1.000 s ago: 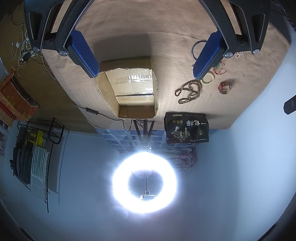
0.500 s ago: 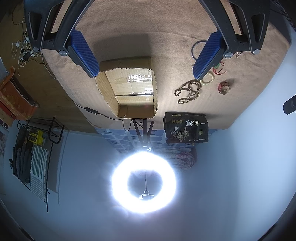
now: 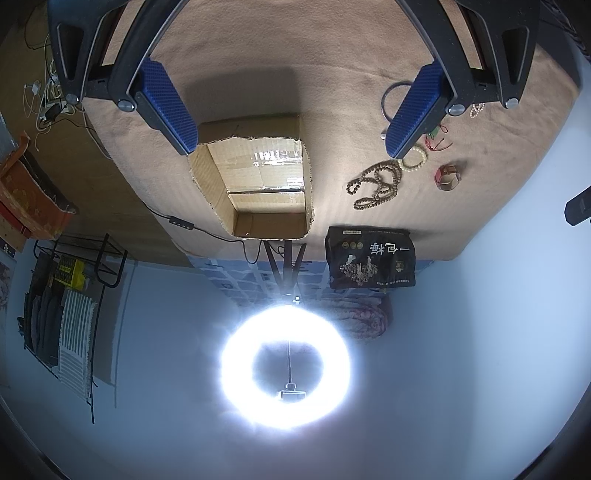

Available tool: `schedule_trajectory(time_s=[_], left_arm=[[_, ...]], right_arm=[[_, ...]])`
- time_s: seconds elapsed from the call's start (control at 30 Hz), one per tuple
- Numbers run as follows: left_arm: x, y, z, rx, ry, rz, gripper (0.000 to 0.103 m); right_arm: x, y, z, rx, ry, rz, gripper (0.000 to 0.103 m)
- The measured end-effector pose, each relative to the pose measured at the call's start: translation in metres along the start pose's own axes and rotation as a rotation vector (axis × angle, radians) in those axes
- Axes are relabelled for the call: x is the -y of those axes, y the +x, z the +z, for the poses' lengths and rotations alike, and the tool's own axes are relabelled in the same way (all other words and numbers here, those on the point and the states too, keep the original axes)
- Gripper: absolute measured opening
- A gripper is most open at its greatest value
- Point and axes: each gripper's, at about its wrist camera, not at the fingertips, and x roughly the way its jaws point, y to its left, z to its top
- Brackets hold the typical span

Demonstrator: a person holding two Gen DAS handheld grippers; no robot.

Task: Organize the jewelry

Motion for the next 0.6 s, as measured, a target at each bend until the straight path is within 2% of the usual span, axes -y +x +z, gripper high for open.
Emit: schedule_trajectory(time_s=[0.3,0.6], left_arm=[[-0.010,0.007,-0.001,-0.023,-0.007,0.008,0.101],[-0.034,0.021,-0.007,-0.074,-0.053,0.016,0.101]], right_arm=[[-0.003,0.007,-0.003,-0.020,-0.008,0.011,0.103],[-0.019,0.026,-0.008,-0.070,-0.059,0.116,0.103]])
